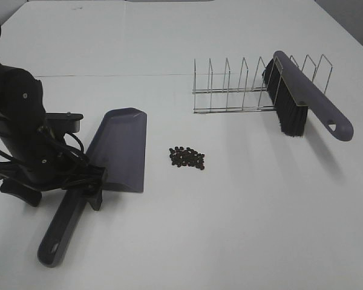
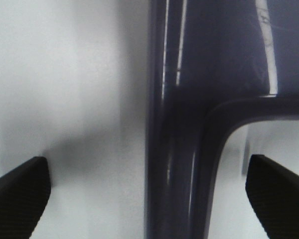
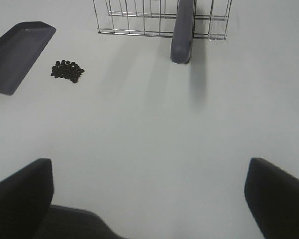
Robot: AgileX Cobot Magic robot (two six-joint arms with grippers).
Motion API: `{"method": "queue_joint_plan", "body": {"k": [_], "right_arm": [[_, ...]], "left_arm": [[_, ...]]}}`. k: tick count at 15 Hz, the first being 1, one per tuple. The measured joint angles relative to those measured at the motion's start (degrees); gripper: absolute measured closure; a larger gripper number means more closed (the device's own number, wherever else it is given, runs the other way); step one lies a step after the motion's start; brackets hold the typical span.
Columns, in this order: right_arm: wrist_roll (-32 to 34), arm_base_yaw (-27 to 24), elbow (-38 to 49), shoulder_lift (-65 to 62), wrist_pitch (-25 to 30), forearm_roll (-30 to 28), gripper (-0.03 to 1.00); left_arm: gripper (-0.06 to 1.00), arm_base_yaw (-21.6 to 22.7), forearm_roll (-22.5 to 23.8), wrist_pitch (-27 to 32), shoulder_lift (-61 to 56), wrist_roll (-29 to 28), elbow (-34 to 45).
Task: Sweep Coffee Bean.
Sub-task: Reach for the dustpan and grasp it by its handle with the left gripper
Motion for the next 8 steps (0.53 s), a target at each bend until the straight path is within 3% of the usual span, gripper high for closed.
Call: {"method": "queue_joint_plan", "body": {"k": [3, 8], "right_arm": [[0.00, 0.00, 0.00, 0.00, 0.00, 0.00, 0.03], [0.00, 0.00, 0.00, 0.00, 0.00, 0.00, 0.03]], "left_arm": [[-0.05, 0.00, -1.32, -0.40, 0.06, 3.04, 0.00], [-0.05, 0.00, -2.52, -1.49, 0.11, 3.15, 0.00]]}}
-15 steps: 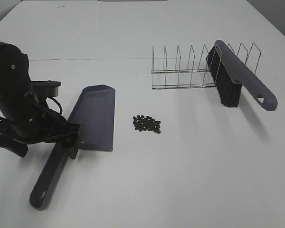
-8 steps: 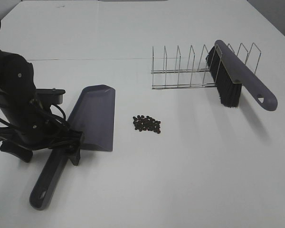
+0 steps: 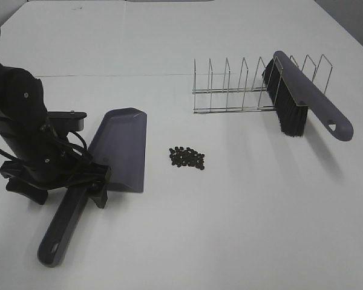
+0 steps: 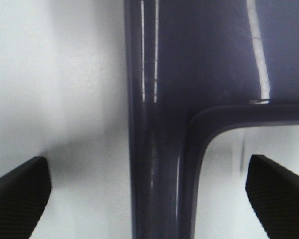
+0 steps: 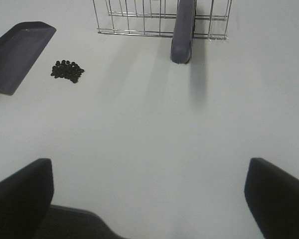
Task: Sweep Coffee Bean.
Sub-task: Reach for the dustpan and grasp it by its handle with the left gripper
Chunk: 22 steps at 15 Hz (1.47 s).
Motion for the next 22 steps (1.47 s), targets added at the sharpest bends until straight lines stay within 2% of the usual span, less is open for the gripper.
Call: {"method": "queue_joint_plan", "body": {"k": [3, 9, 16, 19, 22], "right_arm": [[0.00, 0.00, 0.00, 0.00, 0.00, 0.00, 0.03], [0.00, 0.00, 0.00, 0.00, 0.00, 0.00, 0.03], [0.00, 0.00, 0.00, 0.00, 0.00, 0.00, 0.03], [0.00, 0.00, 0.00, 0.00, 0.00, 0.00, 0.03], [0.00, 0.00, 0.00, 0.00, 0.00, 0.00, 0.03]], "left_arm": [[-0.04, 0.00, 0.00, 0.00, 0.29, 0.00, -0.11], [0.19, 0.00, 0.29, 0.00, 0.92, 0.23, -0.40], [0.30, 0.00, 0.34, 0.92, 1.89, 0.23, -0.97], [0.40, 0.00, 0.34, 1.09, 1.89, 0.34, -0.97], [0.55, 0.00, 0.23, 1.49, 2.01, 0.40, -0.97]]}}
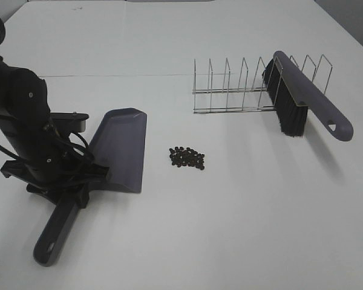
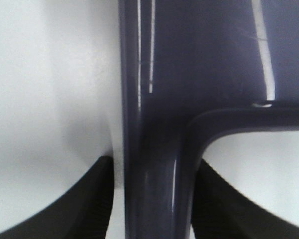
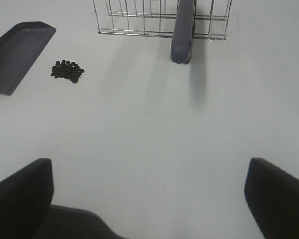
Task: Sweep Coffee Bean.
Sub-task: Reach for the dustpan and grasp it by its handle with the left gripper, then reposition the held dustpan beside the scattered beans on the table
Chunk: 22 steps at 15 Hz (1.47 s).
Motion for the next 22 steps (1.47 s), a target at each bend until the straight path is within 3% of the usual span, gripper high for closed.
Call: {"method": "queue_joint_plan", "body": {"k": [2, 11, 16, 22], "right_arm": [[0.00, 0.00, 0.00, 0.00, 0.00, 0.00, 0.03], [0.00, 0.00, 0.00, 0.00, 0.00, 0.00, 0.03], [0.00, 0.00, 0.00, 0.00, 0.00, 0.00, 0.03], [0.00, 0.00, 0.00, 0.00, 0.00, 0.00, 0.03]], "left_arm": [[0.62, 0.00, -0.29, 0.17, 0.00, 0.00, 0.00], [0.62, 0.00, -0.97, 0.69, -0.57, 2.18, 0.00], [0.62, 0.00, 1.32, 9.05, -8.94, 1.32, 0.69], [0.62, 0.00, 3.78, 11.75, -13.75, -0.17, 0.69]]}}
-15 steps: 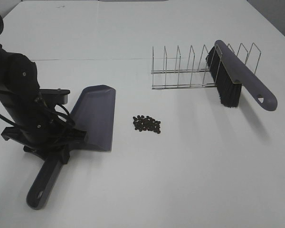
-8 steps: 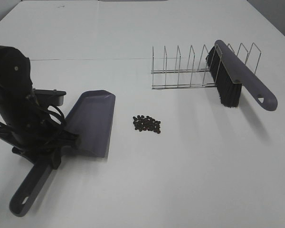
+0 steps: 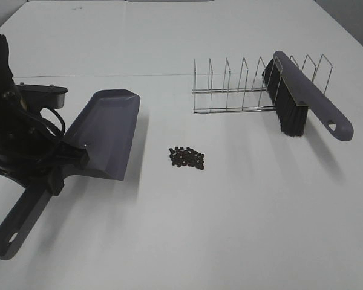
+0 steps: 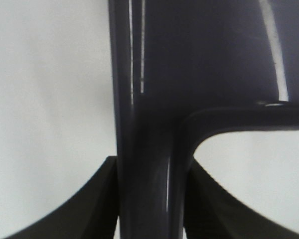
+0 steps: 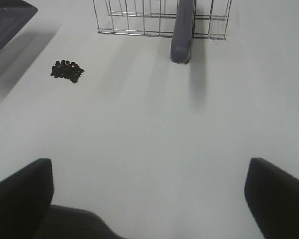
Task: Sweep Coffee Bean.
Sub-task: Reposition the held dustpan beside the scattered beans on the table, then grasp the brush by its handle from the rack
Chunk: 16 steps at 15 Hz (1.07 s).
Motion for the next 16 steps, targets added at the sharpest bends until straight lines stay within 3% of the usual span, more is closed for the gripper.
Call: {"method": "queue_joint_plan", "body": {"k": [5, 10, 15, 16], "right_arm": [[1.09, 0.00, -2.18, 3.32, -0.06, -0.06, 0.03], [1.38, 0.00, -18.91, 39.71, -0.17, 0.29, 0.03], [1.20, 0.00, -42.74, 76.78, -4.47, 0.34, 0.03], [1.15, 0.00, -51.39, 86.92, -3.04, 0.34, 0.03]], "left_arm": [[0.62, 0.00, 0.00, 0.00, 0.00, 0.00, 0.00], [0.62, 0.00, 0.00, 0.00, 0.00, 0.00, 0.00], [0.62, 0.00, -1.78, 0.00, 0.00, 0.00, 0.00], [0.62, 0.00, -1.89, 0.00, 0.00, 0.00, 0.00]]}}
